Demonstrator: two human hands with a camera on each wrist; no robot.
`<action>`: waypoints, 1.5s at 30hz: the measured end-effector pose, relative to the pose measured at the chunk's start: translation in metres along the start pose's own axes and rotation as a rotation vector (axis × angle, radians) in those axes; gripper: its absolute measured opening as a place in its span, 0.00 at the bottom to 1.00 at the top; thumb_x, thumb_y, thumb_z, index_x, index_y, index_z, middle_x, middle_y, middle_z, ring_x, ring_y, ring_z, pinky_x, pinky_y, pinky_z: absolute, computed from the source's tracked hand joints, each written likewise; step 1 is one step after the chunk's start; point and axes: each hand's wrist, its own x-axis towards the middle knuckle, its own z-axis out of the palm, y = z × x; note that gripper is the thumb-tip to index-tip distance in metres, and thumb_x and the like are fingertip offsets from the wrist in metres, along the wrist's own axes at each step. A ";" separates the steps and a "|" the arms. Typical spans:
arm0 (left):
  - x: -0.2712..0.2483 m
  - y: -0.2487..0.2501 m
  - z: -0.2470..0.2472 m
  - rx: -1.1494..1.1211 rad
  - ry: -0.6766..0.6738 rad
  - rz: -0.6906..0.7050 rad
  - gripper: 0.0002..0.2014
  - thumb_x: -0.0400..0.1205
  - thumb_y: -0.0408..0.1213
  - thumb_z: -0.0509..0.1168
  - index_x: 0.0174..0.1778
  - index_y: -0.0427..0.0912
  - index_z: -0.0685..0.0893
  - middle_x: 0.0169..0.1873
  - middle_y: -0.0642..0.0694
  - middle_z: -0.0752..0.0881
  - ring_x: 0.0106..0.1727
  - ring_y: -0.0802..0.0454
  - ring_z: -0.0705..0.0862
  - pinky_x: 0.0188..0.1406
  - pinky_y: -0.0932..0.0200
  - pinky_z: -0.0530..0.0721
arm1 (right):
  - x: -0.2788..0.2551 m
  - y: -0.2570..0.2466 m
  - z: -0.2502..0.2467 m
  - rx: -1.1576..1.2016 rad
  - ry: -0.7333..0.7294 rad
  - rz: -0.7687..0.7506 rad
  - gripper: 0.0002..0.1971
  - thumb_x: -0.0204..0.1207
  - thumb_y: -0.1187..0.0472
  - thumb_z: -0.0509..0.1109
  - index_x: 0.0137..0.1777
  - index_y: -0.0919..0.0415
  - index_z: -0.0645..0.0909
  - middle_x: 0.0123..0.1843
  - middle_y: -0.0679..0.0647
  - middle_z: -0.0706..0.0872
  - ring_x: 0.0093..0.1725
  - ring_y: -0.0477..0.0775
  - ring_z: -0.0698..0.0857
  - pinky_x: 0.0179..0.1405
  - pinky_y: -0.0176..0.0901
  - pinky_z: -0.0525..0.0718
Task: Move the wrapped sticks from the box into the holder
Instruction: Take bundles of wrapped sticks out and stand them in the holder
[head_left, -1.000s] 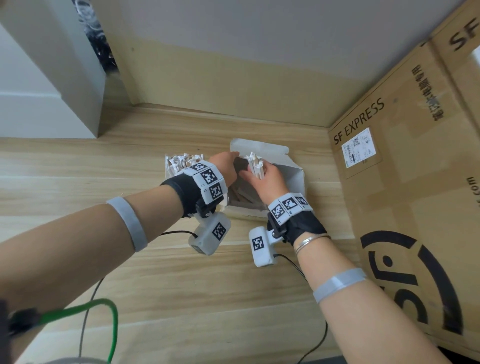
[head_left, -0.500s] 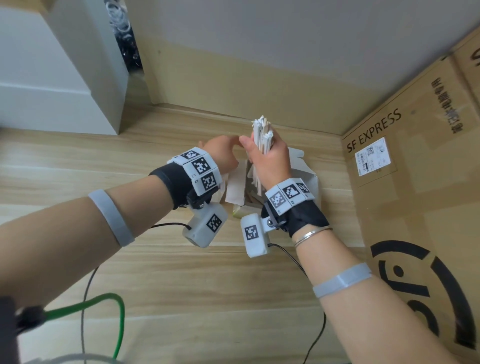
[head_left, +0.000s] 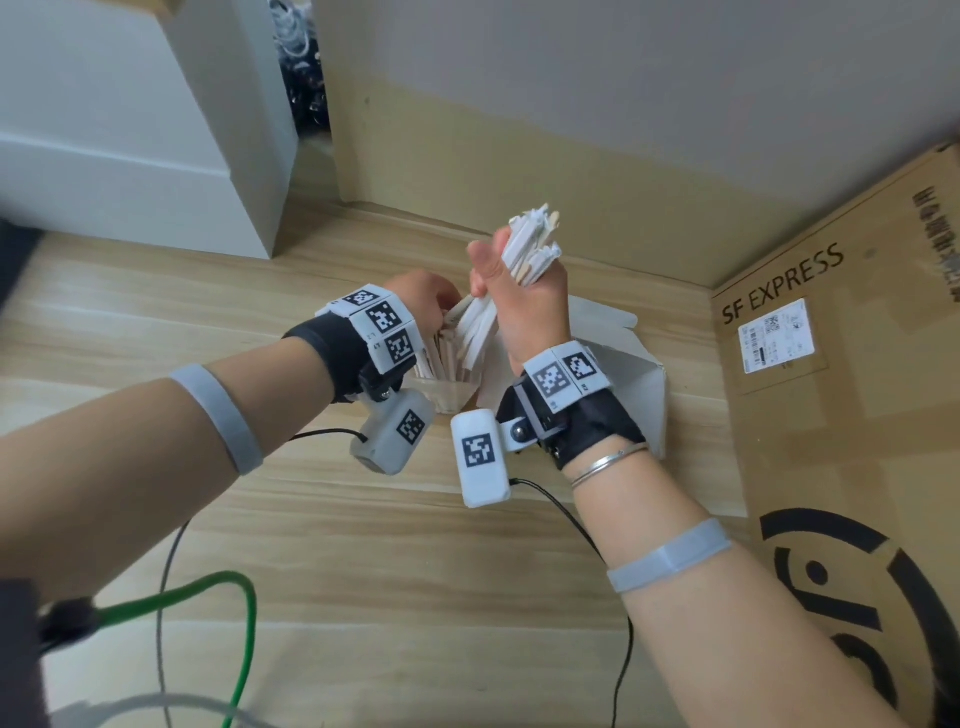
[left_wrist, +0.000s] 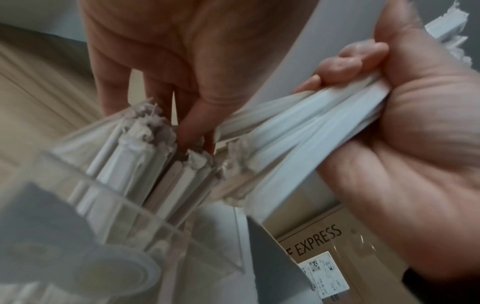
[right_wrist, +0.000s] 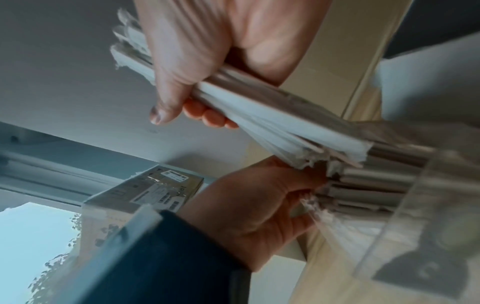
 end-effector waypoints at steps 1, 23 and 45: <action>-0.001 -0.001 -0.001 0.006 -0.001 -0.002 0.17 0.81 0.26 0.55 0.60 0.39 0.84 0.50 0.41 0.87 0.43 0.50 0.79 0.44 0.60 0.75 | -0.001 0.004 0.001 -0.002 -0.007 0.018 0.17 0.75 0.66 0.71 0.28 0.51 0.73 0.22 0.46 0.75 0.24 0.48 0.74 0.36 0.43 0.77; 0.004 0.005 -0.011 0.080 -0.115 -0.118 0.13 0.84 0.31 0.56 0.60 0.33 0.82 0.37 0.43 0.79 0.35 0.49 0.78 0.26 0.67 0.70 | -0.007 0.029 0.005 -0.188 -0.055 0.219 0.10 0.75 0.61 0.72 0.34 0.55 0.77 0.33 0.50 0.82 0.37 0.48 0.83 0.46 0.34 0.80; 0.010 -0.007 -0.009 0.024 -0.129 -0.050 0.20 0.82 0.25 0.58 0.68 0.42 0.80 0.64 0.43 0.84 0.58 0.46 0.84 0.51 0.59 0.80 | -0.009 0.022 -0.004 -0.653 -0.197 0.399 0.17 0.65 0.52 0.80 0.51 0.46 0.77 0.47 0.39 0.67 0.70 0.55 0.69 0.75 0.50 0.70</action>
